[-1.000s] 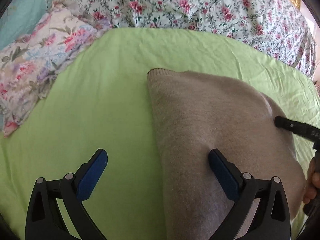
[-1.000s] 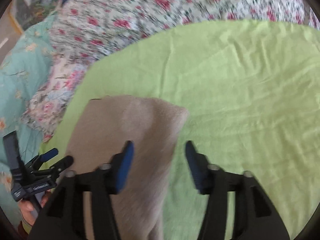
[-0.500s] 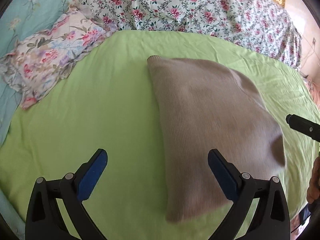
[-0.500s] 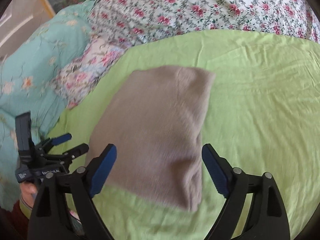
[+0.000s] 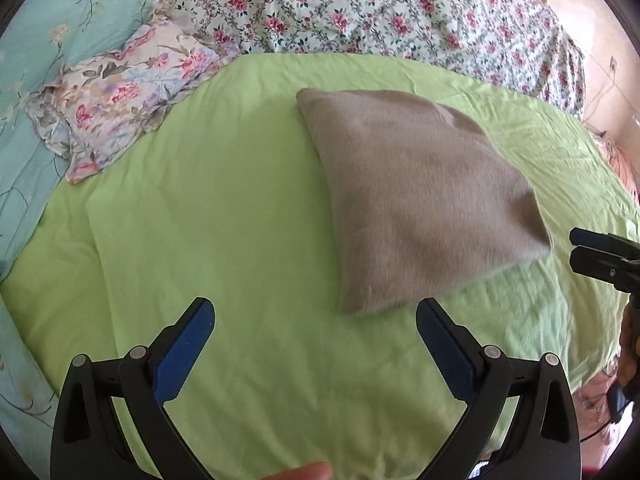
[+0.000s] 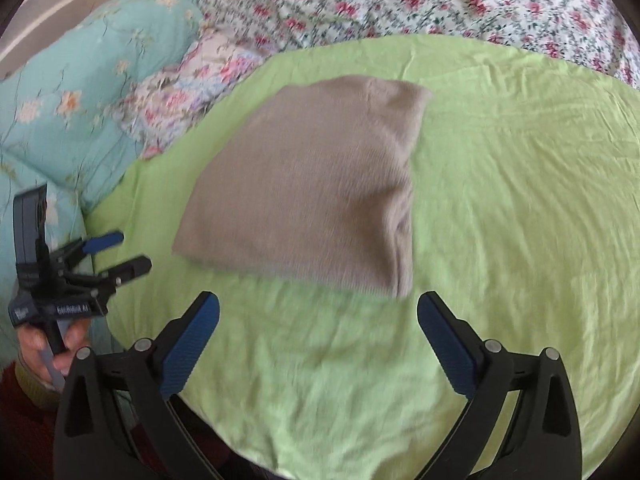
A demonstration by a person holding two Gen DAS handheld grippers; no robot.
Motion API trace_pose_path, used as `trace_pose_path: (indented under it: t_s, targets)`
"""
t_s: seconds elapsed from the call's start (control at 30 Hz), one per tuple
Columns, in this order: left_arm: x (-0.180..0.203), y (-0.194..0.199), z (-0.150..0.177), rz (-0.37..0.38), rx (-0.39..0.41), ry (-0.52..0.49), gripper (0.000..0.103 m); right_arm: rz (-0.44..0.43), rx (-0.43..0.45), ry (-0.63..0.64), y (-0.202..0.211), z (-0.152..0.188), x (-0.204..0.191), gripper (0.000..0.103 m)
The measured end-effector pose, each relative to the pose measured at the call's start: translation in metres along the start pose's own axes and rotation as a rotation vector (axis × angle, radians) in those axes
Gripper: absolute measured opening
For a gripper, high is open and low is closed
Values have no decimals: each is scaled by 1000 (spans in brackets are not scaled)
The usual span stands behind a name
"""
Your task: Fold small clothes
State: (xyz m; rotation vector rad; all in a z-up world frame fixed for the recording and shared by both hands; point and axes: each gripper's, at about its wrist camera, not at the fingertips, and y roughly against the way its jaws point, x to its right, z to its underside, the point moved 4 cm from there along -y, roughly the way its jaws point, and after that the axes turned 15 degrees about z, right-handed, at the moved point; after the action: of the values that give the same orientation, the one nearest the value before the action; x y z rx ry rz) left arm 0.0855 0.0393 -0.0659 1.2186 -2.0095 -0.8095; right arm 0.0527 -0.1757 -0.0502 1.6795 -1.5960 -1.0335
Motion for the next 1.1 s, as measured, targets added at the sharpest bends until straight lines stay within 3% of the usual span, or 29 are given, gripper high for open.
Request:
trace_pose_path:
  t_s: [0.17, 0.37, 0.77, 1.1]
  targets:
    - [2, 11, 14, 5, -11, -33, 102, 18, 14, 88, 18, 13, -11, 100]
    - [17, 33, 15, 33, 30, -88, 102, 47, 66, 164, 37, 15, -22, 102]
    - [29, 26, 5, -26, 34, -127, 102, 30, 43, 165, 16, 12, -28, 102]
    - [31, 34, -5, -83, 44, -181, 102, 39, 72, 164, 28, -4, -18, 102]
